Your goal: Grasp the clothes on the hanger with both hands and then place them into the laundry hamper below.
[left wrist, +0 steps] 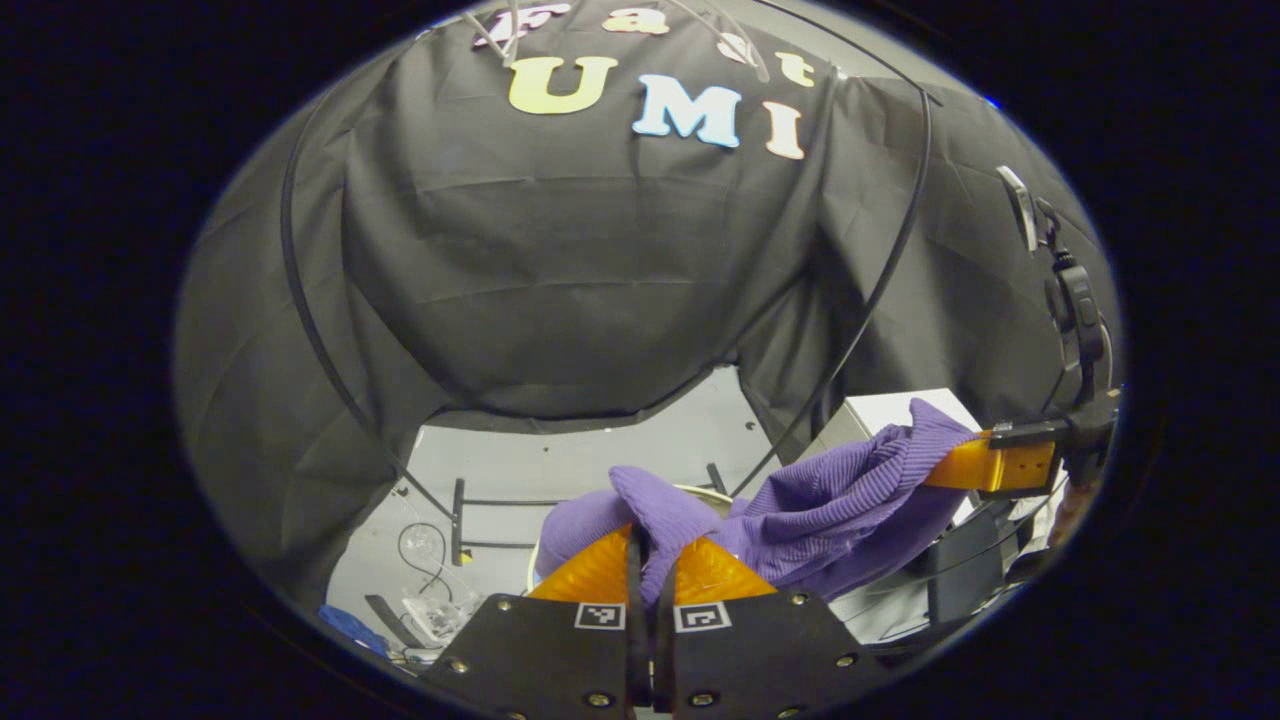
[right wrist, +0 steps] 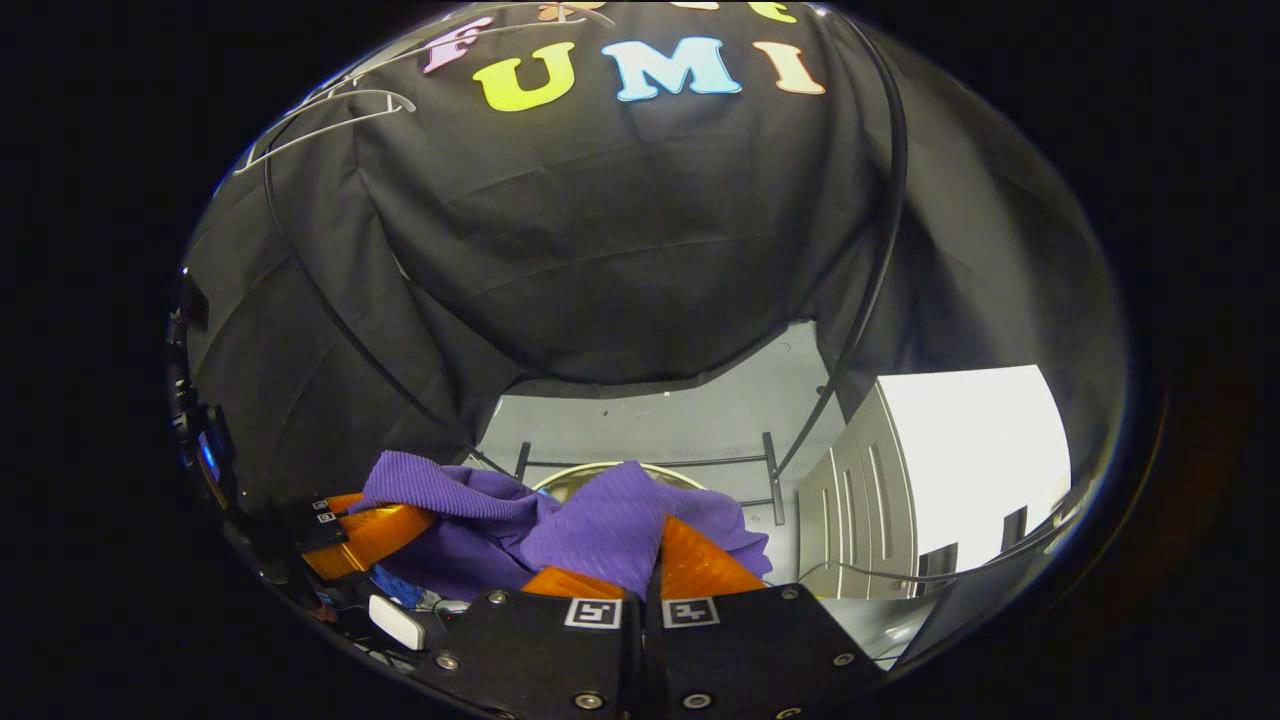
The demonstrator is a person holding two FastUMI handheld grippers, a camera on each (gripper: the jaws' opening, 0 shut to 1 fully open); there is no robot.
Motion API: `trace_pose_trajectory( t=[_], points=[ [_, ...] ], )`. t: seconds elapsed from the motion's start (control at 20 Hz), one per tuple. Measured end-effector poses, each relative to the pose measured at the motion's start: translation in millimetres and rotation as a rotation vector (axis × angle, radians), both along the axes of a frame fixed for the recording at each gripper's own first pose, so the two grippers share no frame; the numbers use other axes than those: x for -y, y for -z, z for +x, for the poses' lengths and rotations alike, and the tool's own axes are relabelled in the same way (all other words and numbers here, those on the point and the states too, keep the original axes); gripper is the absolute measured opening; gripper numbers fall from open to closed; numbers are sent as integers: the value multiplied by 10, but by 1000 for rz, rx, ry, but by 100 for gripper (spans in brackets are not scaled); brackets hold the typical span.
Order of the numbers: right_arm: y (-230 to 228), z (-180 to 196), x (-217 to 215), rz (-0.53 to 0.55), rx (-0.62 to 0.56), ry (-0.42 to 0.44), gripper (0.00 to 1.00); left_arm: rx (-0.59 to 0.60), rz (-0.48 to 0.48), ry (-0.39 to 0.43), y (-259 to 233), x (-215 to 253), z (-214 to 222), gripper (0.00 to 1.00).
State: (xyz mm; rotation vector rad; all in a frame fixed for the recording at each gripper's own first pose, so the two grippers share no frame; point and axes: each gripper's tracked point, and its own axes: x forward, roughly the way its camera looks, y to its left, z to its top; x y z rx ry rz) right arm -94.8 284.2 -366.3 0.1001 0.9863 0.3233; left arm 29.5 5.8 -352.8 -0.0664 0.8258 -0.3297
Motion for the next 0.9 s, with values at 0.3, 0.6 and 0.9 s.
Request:
trace_pose_trajectory(
  t=[0.3,0.6,0.9],
  points=[
    [48,-11,-10,-3,-24,19,1,-19,-11,22,44,-7,32,2],
    [79,-69,12,-27,-55,21,2,-18,7,36,49,15,77,3],
    [65,-204,30,-73,-95,-9,5,-28,-28,32,83,11,65,3]
  ],
)
